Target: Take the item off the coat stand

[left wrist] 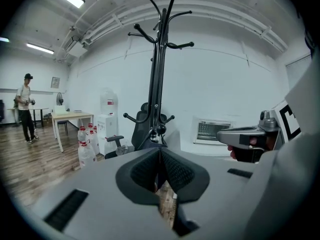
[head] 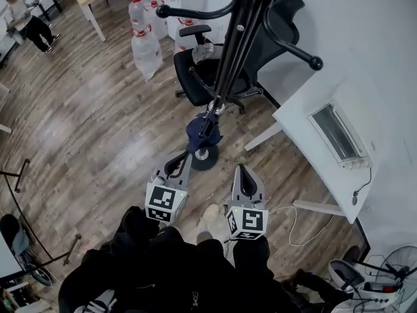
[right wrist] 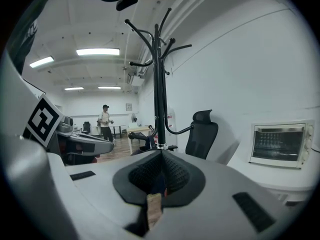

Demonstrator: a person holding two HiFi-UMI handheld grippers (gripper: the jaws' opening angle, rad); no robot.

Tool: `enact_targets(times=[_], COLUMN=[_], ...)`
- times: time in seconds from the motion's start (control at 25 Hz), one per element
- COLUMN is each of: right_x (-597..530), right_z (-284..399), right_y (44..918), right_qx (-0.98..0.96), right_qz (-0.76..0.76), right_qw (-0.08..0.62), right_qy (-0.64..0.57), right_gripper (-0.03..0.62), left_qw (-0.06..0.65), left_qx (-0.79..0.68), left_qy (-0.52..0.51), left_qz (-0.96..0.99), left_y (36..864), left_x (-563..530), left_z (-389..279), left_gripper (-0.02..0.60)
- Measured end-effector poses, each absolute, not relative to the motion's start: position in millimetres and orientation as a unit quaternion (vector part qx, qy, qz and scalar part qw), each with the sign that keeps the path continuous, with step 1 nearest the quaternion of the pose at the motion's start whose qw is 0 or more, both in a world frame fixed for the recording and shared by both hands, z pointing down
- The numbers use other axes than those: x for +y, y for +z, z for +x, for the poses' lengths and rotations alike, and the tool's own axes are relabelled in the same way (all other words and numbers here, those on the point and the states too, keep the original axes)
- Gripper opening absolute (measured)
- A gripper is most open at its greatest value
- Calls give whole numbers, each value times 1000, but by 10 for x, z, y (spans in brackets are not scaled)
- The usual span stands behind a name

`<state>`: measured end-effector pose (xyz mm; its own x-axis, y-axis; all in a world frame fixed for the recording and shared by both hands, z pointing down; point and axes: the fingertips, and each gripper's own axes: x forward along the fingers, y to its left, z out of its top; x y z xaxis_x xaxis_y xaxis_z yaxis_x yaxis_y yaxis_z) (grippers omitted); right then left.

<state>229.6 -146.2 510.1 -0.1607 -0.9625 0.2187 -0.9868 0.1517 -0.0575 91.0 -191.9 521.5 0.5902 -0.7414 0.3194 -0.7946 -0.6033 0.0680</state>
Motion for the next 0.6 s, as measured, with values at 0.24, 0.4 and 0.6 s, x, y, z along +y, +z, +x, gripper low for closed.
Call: enact_targets(times=[0.24, 0.4, 0.6], right_x=[-1515, -1541, -1559], right_z=[2319, 2347, 2415], right_y=[5332, 5390, 5434], right_qx=[-762, -763, -761], right_qz=[635, 632, 633], right_qw=[71, 70, 72], right_qy=[110, 116, 121], right_gripper=[16, 16, 16], left_qw=[112, 127, 140], left_qx=[-436, -427, -430], left_qy=[155, 169, 181], left_qz=[880, 879, 874], left_y=[5471, 5649, 5820], left_x=[-1964, -1993, -2079], left_z=[994, 1076, 1156], left_gripper=[28, 65, 198])
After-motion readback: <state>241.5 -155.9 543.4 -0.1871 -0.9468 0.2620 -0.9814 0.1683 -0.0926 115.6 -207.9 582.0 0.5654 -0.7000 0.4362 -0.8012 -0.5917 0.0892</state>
